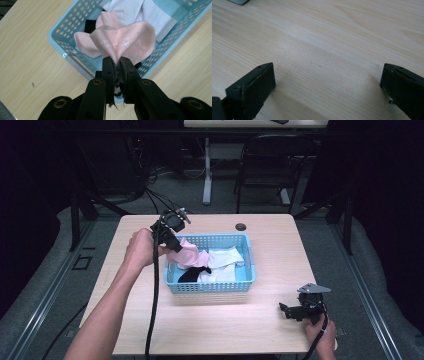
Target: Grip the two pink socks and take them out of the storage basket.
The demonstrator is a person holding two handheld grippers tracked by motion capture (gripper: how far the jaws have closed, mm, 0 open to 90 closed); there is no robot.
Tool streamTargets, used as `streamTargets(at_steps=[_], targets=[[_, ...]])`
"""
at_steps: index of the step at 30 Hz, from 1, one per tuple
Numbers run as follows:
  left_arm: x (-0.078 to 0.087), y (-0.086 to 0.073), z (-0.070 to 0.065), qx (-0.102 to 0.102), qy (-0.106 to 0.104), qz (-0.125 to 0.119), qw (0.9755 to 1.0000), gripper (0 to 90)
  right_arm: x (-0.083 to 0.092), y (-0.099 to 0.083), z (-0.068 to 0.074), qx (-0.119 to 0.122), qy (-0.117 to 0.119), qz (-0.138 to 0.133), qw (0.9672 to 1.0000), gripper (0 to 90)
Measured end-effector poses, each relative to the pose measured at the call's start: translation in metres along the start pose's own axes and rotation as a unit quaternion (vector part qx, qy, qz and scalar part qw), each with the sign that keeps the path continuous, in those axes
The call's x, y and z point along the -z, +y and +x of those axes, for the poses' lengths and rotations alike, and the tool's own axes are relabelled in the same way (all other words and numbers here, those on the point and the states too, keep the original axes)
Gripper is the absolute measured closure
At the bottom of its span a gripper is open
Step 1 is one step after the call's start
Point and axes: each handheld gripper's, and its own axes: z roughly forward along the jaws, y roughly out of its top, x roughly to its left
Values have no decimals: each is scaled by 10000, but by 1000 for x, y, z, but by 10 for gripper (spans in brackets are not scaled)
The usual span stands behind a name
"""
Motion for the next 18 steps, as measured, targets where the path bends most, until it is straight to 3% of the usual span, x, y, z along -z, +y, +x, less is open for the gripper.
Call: streamTargets(at_steps=[18], targets=[[23, -45, 18, 209, 129, -48, 9997, 834, 0, 0, 0, -13, 1, -15, 10000, 0]])
